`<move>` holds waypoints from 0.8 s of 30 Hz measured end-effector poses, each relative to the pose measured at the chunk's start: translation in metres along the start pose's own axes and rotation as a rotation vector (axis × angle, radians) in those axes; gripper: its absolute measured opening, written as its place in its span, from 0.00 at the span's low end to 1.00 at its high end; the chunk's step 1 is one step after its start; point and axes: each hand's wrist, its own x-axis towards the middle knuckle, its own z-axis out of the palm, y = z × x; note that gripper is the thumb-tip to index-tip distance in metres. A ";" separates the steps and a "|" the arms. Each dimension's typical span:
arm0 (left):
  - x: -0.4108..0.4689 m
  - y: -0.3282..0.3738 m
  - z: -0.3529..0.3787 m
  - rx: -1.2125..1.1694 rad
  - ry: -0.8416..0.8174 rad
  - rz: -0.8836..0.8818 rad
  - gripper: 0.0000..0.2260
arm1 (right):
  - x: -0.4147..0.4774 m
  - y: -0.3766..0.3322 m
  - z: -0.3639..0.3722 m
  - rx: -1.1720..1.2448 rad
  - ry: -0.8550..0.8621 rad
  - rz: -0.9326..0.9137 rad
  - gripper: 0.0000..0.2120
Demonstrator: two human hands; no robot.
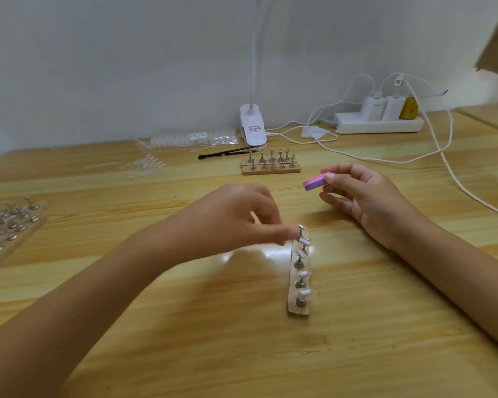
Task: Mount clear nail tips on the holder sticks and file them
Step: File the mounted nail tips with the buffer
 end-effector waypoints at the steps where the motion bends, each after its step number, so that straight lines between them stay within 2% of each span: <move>1: -0.003 0.004 -0.005 0.027 -0.087 0.079 0.12 | 0.000 0.000 0.000 -0.005 -0.001 -0.003 0.04; 4: -0.009 0.013 -0.006 0.229 -0.230 0.208 0.16 | 0.000 0.001 0.000 -0.031 -0.011 -0.017 0.04; 8: -0.015 0.020 0.007 0.486 -0.220 0.282 0.16 | -0.001 0.001 0.001 -0.058 -0.021 -0.028 0.05; 24: -0.015 0.017 0.030 0.756 -0.112 0.374 0.04 | -0.006 -0.002 0.006 -0.163 -0.027 -0.037 0.05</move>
